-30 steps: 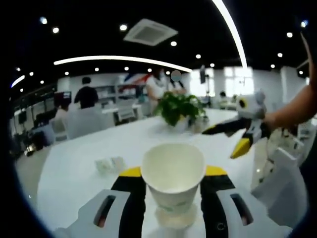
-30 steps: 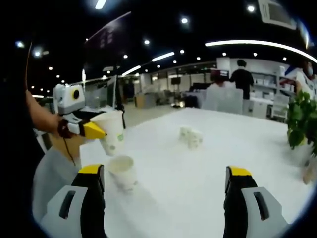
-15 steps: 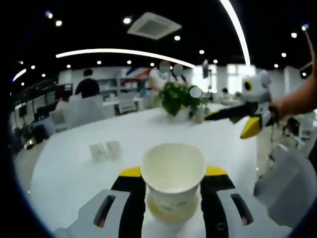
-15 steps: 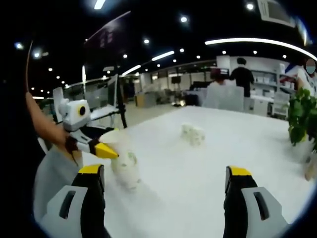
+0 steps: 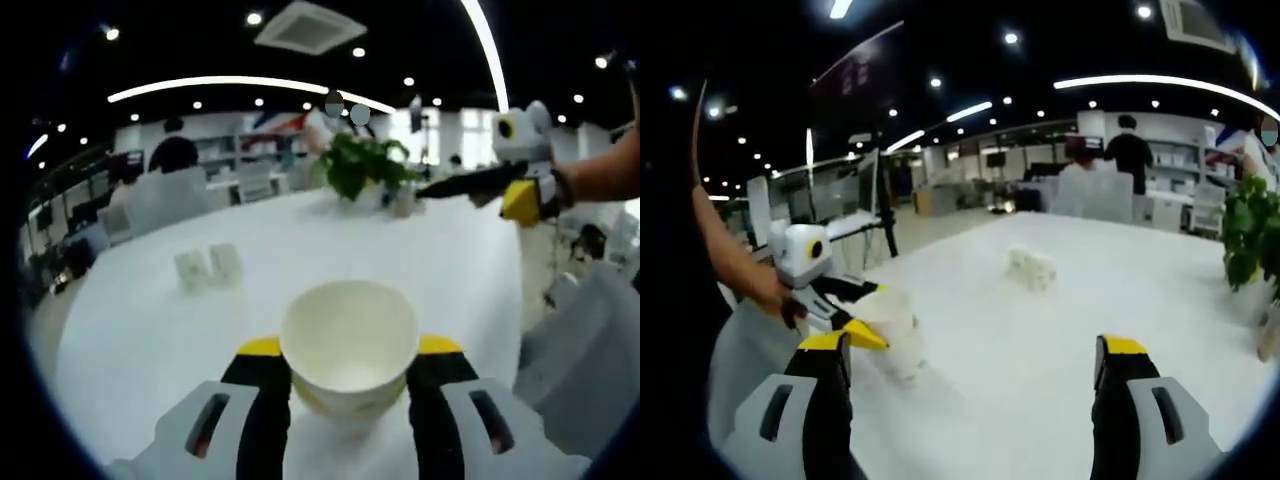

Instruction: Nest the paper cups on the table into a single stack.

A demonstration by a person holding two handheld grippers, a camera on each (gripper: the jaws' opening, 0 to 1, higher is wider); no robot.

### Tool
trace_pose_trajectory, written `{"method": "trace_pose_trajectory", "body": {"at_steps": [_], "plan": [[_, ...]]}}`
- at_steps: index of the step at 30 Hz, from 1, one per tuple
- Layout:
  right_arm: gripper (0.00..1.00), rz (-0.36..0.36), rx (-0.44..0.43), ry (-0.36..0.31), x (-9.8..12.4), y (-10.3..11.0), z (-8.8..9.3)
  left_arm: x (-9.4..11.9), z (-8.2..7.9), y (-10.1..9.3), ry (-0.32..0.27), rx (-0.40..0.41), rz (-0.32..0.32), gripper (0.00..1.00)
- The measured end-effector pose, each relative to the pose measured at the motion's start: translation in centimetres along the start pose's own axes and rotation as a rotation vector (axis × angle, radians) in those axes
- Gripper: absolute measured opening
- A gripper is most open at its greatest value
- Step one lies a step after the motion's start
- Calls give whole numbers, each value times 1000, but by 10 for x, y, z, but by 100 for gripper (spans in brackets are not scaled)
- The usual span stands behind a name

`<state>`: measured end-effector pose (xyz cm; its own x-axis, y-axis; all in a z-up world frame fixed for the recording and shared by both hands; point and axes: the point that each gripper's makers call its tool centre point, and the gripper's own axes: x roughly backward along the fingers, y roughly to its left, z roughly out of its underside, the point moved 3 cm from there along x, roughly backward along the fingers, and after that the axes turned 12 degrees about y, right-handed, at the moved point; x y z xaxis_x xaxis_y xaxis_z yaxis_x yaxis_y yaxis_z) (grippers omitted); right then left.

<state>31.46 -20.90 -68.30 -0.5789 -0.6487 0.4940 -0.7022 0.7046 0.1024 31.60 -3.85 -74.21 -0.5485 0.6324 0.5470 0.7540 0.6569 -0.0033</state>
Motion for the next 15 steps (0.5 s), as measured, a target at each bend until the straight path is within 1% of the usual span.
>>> {"method": "trace_pose_trajectory", "body": {"at_steps": [3, 5, 6, 7, 8, 9, 10, 13, 15], "plan": [[100, 0, 2, 1, 0, 0, 0, 0, 0, 0, 3, -5, 11, 47], [100, -2, 4, 4, 0, 1, 0, -1, 3, 2, 30, 12, 9, 54], [100, -3, 5, 5, 0, 2, 0, 0, 1, 4, 17, 29, 9, 61], [100, -4, 4, 4, 0, 2, -1, 1, -2, 5, -3, 54, 16, 73], [100, -4, 4, 3, 0, 2, -1, 2, -4, 4, -16, 76, 28, 83], [100, -3, 5, 2, 0, 2, -1, 4, -7, 7, -21, 88, 25, 91], [100, -2, 5, 2, 0, 2, -1, 5, -9, 9, -24, 94, 23, 96], [100, -1, 6, -4, 0, 1, -4, 13, -16, 16, -44, 100, 34, 99], [100, 0, 10, -8, 1, 2, -7, 21, -23, 19, -67, 81, 55, 99]]}}
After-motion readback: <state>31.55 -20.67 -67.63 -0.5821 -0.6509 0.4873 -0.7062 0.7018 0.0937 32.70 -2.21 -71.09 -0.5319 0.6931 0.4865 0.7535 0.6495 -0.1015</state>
